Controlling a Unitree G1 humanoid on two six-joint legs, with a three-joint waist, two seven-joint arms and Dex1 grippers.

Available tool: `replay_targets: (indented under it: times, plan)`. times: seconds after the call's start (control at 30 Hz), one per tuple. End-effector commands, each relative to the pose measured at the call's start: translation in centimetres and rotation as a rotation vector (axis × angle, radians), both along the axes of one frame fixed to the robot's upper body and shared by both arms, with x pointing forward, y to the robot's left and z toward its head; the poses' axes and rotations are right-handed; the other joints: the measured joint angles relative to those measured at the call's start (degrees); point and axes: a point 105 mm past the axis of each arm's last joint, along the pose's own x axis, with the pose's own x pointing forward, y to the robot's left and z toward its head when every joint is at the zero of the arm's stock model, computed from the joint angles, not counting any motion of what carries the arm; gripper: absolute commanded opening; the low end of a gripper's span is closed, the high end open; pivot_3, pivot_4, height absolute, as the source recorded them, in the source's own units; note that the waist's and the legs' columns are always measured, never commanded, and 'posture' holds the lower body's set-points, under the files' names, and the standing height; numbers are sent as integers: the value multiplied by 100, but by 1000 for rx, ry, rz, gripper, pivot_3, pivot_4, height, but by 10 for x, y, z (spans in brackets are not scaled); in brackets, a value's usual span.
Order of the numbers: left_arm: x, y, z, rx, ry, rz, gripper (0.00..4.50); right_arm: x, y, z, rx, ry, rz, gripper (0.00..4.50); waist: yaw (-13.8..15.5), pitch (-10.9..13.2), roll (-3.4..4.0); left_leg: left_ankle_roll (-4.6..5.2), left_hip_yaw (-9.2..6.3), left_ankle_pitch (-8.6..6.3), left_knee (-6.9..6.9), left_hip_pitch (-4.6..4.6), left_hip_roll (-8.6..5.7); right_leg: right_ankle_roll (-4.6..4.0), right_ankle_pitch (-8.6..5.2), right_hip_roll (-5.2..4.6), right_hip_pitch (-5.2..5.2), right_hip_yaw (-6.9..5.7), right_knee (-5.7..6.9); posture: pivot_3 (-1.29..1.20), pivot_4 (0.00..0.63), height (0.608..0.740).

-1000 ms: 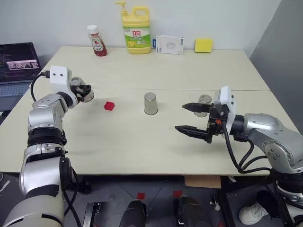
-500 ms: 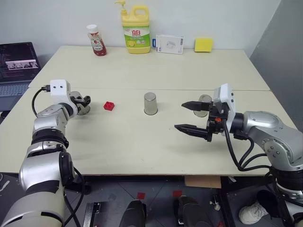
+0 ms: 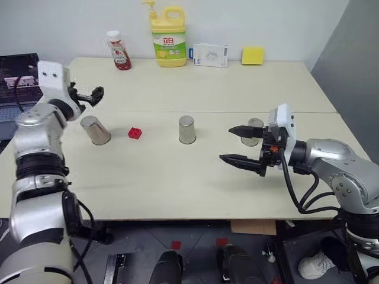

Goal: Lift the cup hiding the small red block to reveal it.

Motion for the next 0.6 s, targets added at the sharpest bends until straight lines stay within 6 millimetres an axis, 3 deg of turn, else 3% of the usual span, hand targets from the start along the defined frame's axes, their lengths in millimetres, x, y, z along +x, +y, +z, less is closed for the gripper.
replay_targets:
  times: [0.03,0.23,0.43,0.6]
  plan:
    - [-27,-17,6,101,66,-174,4443,-2,-8,12,14,-58,-12,4500,3,0,0,0,-1,0,0,0,1,0,0,0,0,-1,0,0,150,740]
    - [-79,-25,-20,199,346,-395,4443,-4,-20,9,-21,-38,-14,4500,-35,0,0,0,2,0,1,-4,4,7,-7,4,-6,0,-1,0,150,740]
    - [-99,-17,-29,212,440,-404,4443,-9,-26,4,-50,-14,-7,4500,5,2,3,2,2,0,2,1,9,23,-19,10,-2,-1,0,0,150,740]
    - [-104,-15,-31,205,448,-394,4443,-10,-26,5,-54,-15,-14,4500,4,2,3,2,5,0,3,1,12,23,-19,12,-4,2,0,0,150,740]
